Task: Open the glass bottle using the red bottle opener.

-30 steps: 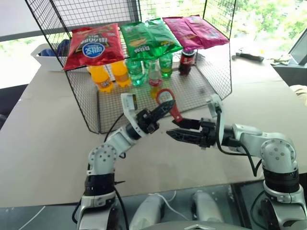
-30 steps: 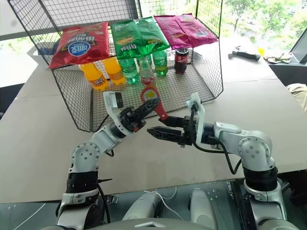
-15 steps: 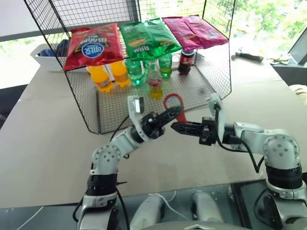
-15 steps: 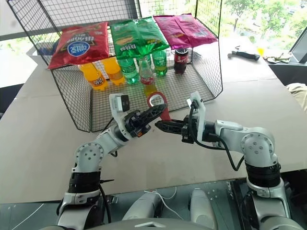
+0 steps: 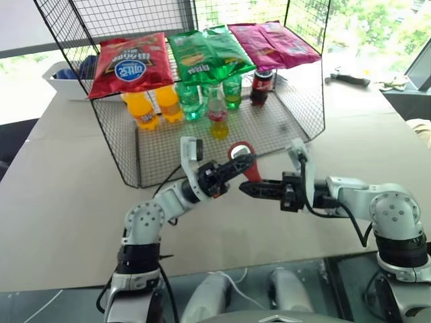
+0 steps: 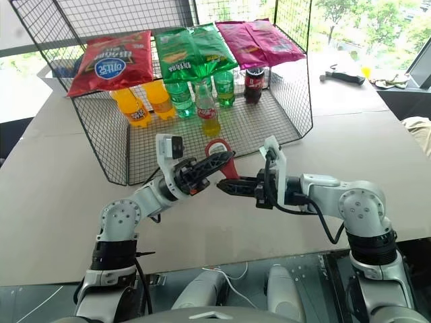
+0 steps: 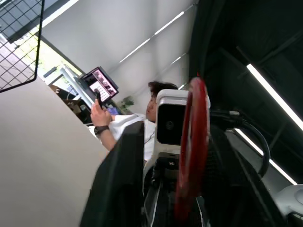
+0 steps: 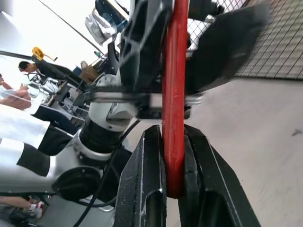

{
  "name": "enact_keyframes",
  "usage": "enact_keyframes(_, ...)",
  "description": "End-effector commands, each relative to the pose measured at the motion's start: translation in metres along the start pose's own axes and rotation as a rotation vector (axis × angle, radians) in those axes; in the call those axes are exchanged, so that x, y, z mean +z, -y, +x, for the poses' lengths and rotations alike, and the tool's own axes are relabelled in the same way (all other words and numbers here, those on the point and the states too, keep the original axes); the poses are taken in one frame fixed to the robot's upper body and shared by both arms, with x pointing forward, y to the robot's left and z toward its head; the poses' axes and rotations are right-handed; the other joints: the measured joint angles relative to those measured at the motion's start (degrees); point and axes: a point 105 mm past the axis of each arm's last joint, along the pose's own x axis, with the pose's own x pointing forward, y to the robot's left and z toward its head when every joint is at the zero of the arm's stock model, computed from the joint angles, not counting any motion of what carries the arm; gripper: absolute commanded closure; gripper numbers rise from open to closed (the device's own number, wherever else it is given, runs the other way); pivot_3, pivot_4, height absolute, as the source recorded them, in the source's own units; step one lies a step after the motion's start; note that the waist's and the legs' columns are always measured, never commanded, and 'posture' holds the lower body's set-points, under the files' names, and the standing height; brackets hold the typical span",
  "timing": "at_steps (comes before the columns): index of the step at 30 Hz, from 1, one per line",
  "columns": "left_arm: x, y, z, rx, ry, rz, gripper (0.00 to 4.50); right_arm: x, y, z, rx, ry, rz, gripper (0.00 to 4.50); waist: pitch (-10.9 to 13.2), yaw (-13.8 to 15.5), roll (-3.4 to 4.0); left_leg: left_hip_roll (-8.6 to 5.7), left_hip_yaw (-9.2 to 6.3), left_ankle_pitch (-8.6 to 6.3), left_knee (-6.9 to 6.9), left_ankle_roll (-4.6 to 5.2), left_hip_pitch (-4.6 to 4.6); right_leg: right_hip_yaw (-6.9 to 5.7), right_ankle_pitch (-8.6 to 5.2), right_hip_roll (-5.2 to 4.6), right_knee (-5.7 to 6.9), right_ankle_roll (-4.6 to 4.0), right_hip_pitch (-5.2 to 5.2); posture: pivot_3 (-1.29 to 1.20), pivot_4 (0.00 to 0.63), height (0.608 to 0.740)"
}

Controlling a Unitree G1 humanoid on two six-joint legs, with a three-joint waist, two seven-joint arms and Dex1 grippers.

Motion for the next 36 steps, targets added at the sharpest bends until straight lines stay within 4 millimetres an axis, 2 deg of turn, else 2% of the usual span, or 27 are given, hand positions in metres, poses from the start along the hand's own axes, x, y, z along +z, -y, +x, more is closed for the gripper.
enact_keyframes(1,0.009,0.005,-0.006,0.011,0.016,0.058,1.22,0.016,0.009,-0.016,-0.096,0.118,-0.054,4.50,0.00,0.01,0.00,0.00,0.01,0.00,0.00,0.00,0.00,0.01,0.00,0.00,0.00,0.00,0.00,0.00,0.150,0.740)
enact_keyframes(2,0.011,0.005,-0.010,0.020,0.020,0.066,0.65,0.017,0.013,-0.022,-0.129,0.143,-0.060,4.50,0.00,0.09,0.00,0.00,0.00,0.00,0.00,0.00,0.00,0.01,0.00,0.00,0.00,0.00,0.00,0.00,0.150,0.740)
enact_keyframes(4,0.015,0.005,-0.019,0.048,0.030,0.083,0.07,0.018,0.019,-0.032,-0.182,0.168,-0.073,4.50,0.00,0.12,0.00,-0.01,0.00,0.00,-0.01,0.00,-0.01,0.01,0.00,-0.01,-0.01,0.00,-0.01,0.00,0.150,0.740)
enact_keyframes(7,0.022,0.004,-0.033,0.102,0.036,0.129,0.07,0.017,0.024,-0.043,-0.241,0.197,-0.088,4.50,0.02,0.05,0.02,0.00,0.01,0.00,-0.04,0.00,-0.01,0.02,0.00,0.00,-0.02,0.00,-0.03,0.00,0.150,0.740)
enact_keyframes(11,0.061,-0.022,-0.049,0.378,0.120,0.475,0.07,0.024,0.029,-0.056,-0.326,0.285,-0.138,4.50,0.03,0.21,0.02,0.04,0.06,0.00,-0.04,0.00,0.01,0.03,0.00,0.02,0.00,0.00,-0.02,0.00,0.150,0.740)
enact_keyframes(14,0.072,-0.034,-0.040,0.483,0.116,0.766,0.07,0.028,0.032,-0.057,-0.355,0.326,-0.165,4.50,0.04,1.14,0.00,0.03,0.13,0.00,-0.04,-0.01,0.02,0.06,0.01,-0.01,-0.01,0.01,-0.01,0.00,0.150,0.740)
enact_keyframes(17,0.078,-0.043,-0.031,0.543,0.137,0.887,0.07,0.033,0.034,-0.057,-0.374,0.353,-0.203,4.50,0.04,1.61,0.00,-0.02,0.20,-0.01,-0.05,0.01,0.00,0.12,0.01,-0.05,-0.04,0.01,-0.01,0.00,0.150,0.740)
enact_keyframes(22,0.079,-0.065,-0.017,0.617,0.146,0.978,0.07,0.056,0.037,-0.060,-0.494,0.405,-0.419,4.50,0.06,1.42,-0.02,-0.06,0.14,-0.03,-0.04,0.05,-0.07,0.08,0.01,-0.06,-0.08,0.01,-0.05,0.00,0.150,0.740)
enact_keyframes(25,0.086,-0.081,-0.013,0.699,0.153,1.039,0.07,0.071,0.041,-0.064,-0.613,0.389,-0.612,4.50,0.07,1.35,-0.04,-0.06,0.16,-0.03,-0.03,0.05,-0.06,0.07,0.01,-0.04,-0.06,0.02,-0.07,0.00,0.150,0.740)
enact_keyframes(28,0.094,-0.095,-0.007,0.760,0.168,1.093,0.07,0.076,0.044,-0.063,-0.676,0.333,-0.770,4.50,0.08,1.36,-0.05,-0.06,0.14,-0.02,-0.02,0.04,-0.05,0.04,0.01,-0.03,-0.02,0.03,-0.07,0.00,0.150,0.740)
enact_keyframes(31,0.101,-0.103,-0.002,0.807,0.196,1.129,0.07,0.075,0.043,-0.061,-0.678,0.333,-0.797,4.50,0.14,1.40,-0.16,-0.07,0.11,-0.02,0.00,0.04,-0.08,0.02,0.01,-0.04,-0.04,0.03,-0.07,0.00,0.150,0.740)
enact_keyframes(36,0.100,-0.112,0.009,0.809,0.209,1.131,0.07,0.074,0.042,-0.064,-0.690,0.333,-0.815,4.50,0.17,1.37,-0.20,-0.11,0.09,-0.03,0.02,0.05,-0.13,0.02,0.01,-0.07,-0.08,0.03,-0.08,0.00,0.150,0.740)
